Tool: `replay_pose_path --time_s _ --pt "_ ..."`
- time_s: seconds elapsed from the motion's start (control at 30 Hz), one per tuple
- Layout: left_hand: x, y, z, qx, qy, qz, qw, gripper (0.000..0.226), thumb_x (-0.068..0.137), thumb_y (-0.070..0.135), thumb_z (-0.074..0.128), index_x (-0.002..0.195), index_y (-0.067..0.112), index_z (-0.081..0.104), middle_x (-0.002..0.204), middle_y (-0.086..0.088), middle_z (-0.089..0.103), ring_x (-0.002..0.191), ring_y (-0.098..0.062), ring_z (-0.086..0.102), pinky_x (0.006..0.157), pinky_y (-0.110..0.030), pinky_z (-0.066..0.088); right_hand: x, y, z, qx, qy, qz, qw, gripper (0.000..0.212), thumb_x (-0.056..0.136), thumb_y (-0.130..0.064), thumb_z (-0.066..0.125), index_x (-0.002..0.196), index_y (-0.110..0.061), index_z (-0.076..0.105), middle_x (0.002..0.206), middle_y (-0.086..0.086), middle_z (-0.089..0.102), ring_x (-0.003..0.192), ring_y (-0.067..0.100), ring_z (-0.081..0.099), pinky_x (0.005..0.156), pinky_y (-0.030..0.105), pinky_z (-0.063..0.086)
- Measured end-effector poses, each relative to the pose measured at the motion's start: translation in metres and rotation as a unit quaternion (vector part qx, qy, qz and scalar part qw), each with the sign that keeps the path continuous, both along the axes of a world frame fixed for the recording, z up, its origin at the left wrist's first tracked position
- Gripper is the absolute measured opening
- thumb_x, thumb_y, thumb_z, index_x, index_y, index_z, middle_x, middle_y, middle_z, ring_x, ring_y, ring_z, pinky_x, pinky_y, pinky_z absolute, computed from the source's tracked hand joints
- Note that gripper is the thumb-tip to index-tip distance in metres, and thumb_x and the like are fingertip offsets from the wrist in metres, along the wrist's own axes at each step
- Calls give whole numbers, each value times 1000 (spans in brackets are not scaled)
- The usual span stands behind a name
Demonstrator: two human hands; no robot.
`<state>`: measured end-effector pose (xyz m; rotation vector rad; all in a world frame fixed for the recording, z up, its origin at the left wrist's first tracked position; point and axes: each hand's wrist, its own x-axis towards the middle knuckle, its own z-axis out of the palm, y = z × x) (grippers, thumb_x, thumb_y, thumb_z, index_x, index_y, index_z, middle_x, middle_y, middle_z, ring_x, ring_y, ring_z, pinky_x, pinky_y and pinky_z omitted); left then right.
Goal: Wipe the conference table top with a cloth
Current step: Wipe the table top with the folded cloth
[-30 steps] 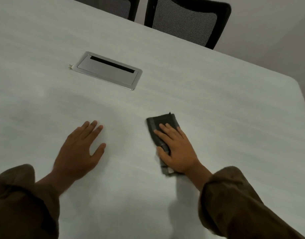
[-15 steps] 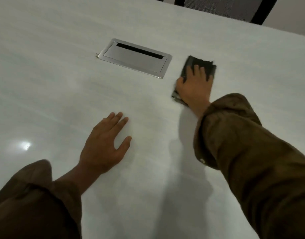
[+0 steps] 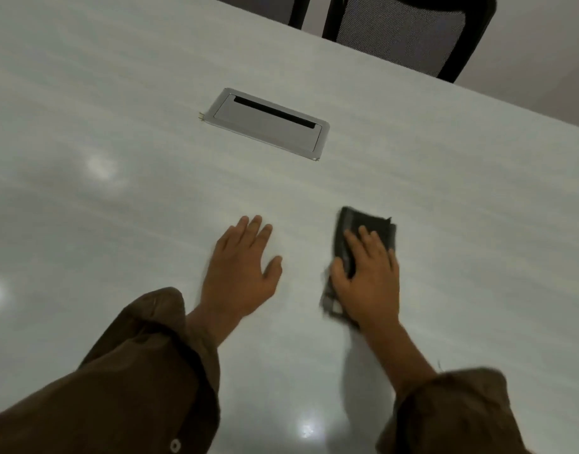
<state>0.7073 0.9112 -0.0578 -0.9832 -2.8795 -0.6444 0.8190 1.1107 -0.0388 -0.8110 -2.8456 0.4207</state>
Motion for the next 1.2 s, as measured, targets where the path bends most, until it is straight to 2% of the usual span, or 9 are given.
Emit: replay_pose_path --time_s 0.17,0.33,0.4,0.5,0.7,0.83,0.9,1.0,1.2 --pt "-3 -5 2 29 -23 -7 999 60 89 41 41 140 12 53 150 -9 46 142 -27 37 117 -39 26 -99 -12 2 7 -66 -94 993 64 96 -48 31 156 -26 26 165 5 19 153 25 12 123 52 8" --pt "-44 -53 5 -10 6 -198 980 59 96 50 36 142 17 52 150 -7 46 140 -25 42 112 -43 38 -57 -74 7 9 -52 94 994 68 91 -54 24 155 -30 30 164 0 22 153 19 14 125 46 7" --pt "-76 -85 3 -15 34 -160 986 63 97 59 31 142 20 51 150 -7 46 140 -26 42 114 -39 32 -27 -67 7 -1 -28 142 989 64 89 -51 34 150 -32 40 161 -4 31 151 15 21 124 42 13" --pt "-92 -108 3 -2 24 -10 1000 65 91 53 43 140 11 53 148 -12 48 140 -30 41 115 -42 30 -22 -42 4 15 -27 118 993 64 87 -52 39 148 -34 44 159 -6 35 150 12 24 124 38 15" --pt "-92 -101 4 -12 17 12 1000 69 87 52 42 141 10 51 149 -11 47 142 -26 38 115 -40 29 -109 -40 1 20 -51 20 998 68 90 -51 30 155 -31 31 165 -1 21 153 19 13 124 46 7" --pt "-93 -101 4 -4 14 3 1000 68 89 52 41 140 8 52 148 -12 47 141 -28 39 114 -43 33 -78 -34 4 10 -27 186 982 65 88 -49 40 150 -30 43 160 -2 34 150 19 25 123 45 16" --pt "-92 -100 6 0 8 4 1000 68 90 52 41 141 9 51 150 -10 46 142 -25 38 114 -43 33 -66 -2 5 -12 -15 210 978 62 86 -43 48 146 -28 49 157 -2 40 148 16 30 122 44 21" --pt "-93 -99 7 6 0 15 1000 68 89 52 42 143 12 49 151 -6 43 144 -21 34 116 -39 28 -89 48 8 1 -6 100 995 64 84 -49 44 144 -29 51 154 1 44 145 21 36 117 49 30" --pt "-97 -100 1 -4 -9 22 1000 68 87 49 48 146 15 45 155 -2 38 147 -17 28 118 -37 27 -219 84 6 20 -36 -68 997 68 89 -48 33 152 -22 37 161 8 31 149 27 24 121 50 16"
